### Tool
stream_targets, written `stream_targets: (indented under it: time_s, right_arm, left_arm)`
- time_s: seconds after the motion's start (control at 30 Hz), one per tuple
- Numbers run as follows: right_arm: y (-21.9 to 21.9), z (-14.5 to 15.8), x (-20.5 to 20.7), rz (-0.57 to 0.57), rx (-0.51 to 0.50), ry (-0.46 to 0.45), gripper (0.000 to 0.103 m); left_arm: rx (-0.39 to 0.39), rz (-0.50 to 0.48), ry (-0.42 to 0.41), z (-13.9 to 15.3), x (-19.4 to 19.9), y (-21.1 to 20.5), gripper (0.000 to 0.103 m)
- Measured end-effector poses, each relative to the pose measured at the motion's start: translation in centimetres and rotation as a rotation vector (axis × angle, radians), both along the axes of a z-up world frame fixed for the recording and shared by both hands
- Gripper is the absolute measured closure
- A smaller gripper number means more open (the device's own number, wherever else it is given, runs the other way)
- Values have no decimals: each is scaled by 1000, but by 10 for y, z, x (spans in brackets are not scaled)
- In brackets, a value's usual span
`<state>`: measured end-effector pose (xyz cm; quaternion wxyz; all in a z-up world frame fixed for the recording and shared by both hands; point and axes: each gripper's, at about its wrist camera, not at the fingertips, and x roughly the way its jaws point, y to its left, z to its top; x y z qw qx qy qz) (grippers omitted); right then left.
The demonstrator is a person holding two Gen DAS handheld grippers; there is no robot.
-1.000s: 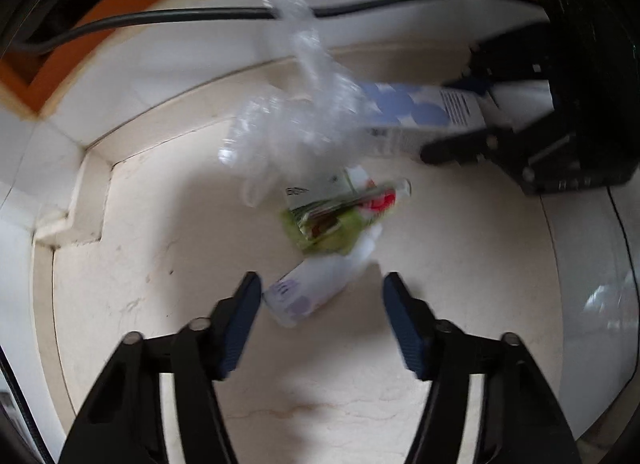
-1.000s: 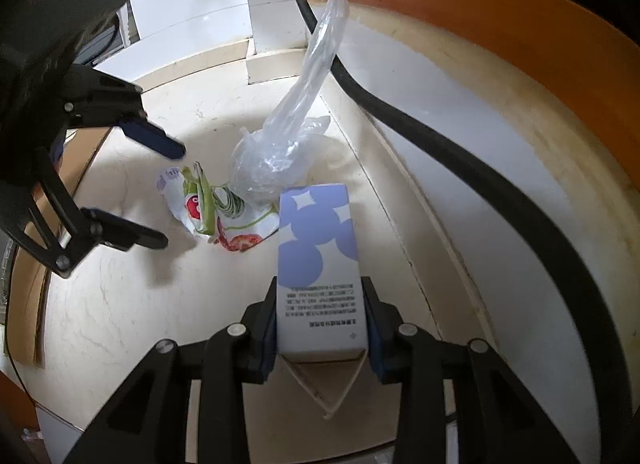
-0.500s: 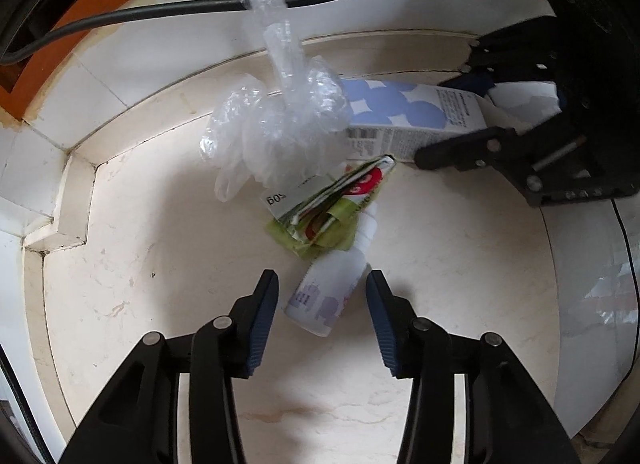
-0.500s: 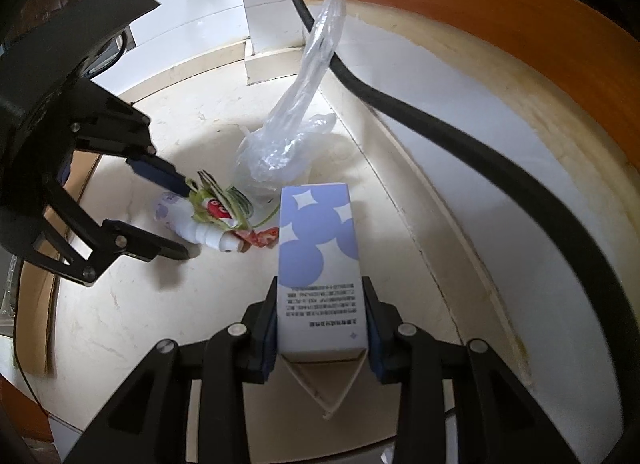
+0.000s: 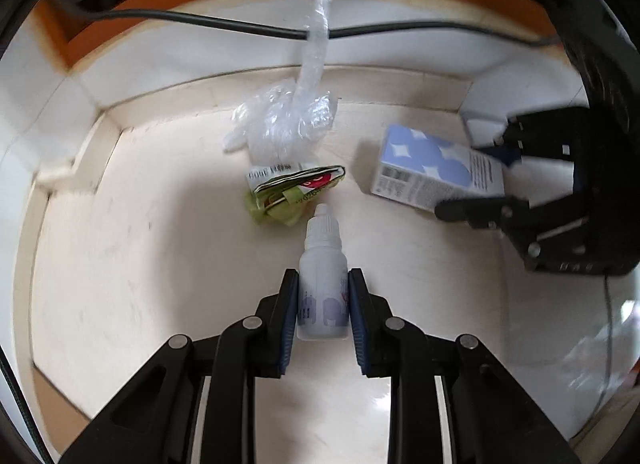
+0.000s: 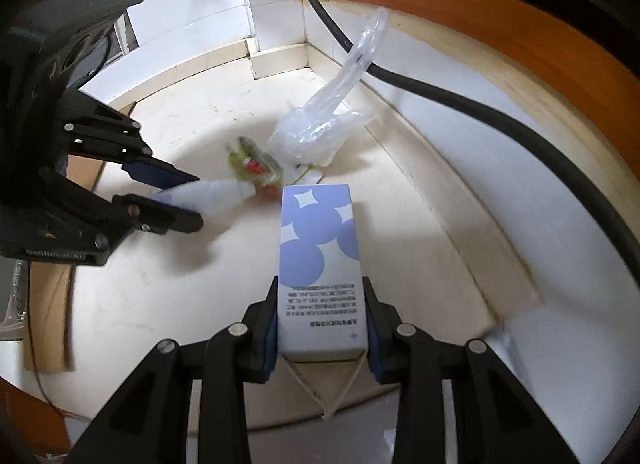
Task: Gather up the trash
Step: 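Lift the box and dropper bottle and carry them down over the bin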
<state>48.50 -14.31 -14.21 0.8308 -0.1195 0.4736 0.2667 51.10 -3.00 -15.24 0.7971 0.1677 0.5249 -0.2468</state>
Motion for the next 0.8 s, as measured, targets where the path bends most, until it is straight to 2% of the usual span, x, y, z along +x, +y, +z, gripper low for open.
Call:
stream_targets:
  time_s: [0.23,0.43,0.63,0.8]
  right_arm:
    - [-9,38,-61,-98,53,13,69]
    - [-7,84,-147,-170,69,-24,69]
    - [2,122,-247,-231,50,-69,69]
    - [12,142,-328,-272,79,-76,69]
  left_arm:
    - [-117,90,24,39,-77,4,81]
    - [-229,137,22,81,-159,16,81]
    - [-347,119,12,123,-258,25,81]
    - [-414,90,44,133,-325,35,81]
